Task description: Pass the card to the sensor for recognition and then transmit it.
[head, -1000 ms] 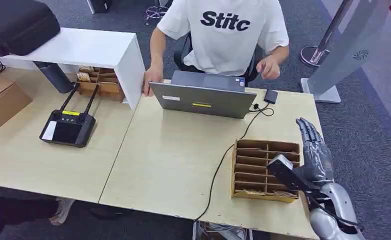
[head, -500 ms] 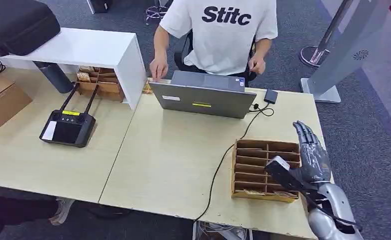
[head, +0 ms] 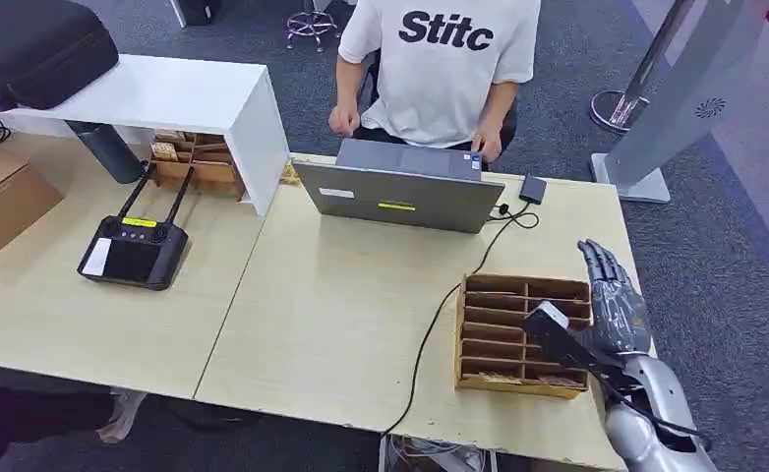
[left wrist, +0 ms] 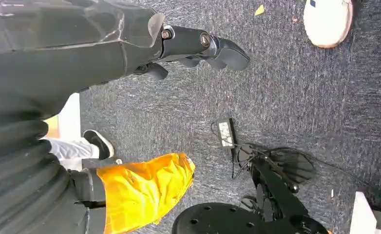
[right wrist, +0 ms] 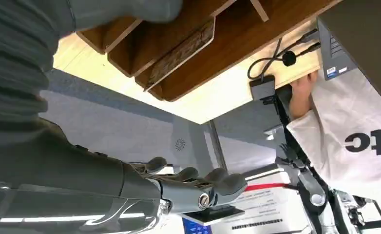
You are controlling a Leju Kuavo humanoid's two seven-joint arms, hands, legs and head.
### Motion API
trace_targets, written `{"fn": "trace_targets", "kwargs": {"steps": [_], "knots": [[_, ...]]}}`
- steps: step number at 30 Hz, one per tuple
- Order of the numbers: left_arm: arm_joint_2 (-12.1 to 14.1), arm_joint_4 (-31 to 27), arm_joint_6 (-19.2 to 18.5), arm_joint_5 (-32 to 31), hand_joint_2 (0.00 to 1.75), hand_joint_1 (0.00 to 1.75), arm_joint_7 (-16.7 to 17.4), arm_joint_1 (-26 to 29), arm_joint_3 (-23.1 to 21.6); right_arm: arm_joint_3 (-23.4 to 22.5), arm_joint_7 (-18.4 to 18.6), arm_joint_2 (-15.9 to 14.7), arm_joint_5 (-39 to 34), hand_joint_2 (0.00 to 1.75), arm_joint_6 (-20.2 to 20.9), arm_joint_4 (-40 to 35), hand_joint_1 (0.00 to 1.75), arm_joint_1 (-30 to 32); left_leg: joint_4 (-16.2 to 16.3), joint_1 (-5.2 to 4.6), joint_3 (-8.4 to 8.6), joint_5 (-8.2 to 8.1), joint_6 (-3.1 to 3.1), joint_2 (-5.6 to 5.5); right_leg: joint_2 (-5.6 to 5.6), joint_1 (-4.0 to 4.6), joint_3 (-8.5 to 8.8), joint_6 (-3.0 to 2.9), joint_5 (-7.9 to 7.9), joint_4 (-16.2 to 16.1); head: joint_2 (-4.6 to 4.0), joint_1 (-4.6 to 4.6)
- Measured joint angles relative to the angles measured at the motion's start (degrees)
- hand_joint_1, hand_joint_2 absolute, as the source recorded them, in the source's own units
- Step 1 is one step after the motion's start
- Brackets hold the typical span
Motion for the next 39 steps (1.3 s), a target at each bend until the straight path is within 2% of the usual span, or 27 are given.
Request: {"fn": "trace_targets", "kwargs": {"steps": [30, 39], "knots": [[0.0, 0.31, -0.52, -0.42, 1.75, 0.0, -0.06, -0.1, 0.15, -0.2, -0.24, 0.02, 0.74, 1.75, -1.29, 1.29, 1.75, -0.35, 0.0, 0.0, 0.01, 0.0, 0.0, 0.0, 0.0, 0.0, 0.0, 0.0, 0.0, 0.0, 0.0, -0.02], [0.0, 0.63, -0.94, -1.16, 1.75, 0.0, -1.36, -0.68, 1.01, -1.64, -2.03, -0.02, 0.31, 1.75, -4.28, -5.34, 1.75, -3.35, 0.0, 0.0, 0.03, 0.01, 0.0, 0.01, 0.01, 0.0, 0.0, 0.0, 0.01, 0.01, 0.0, -0.02]]}}
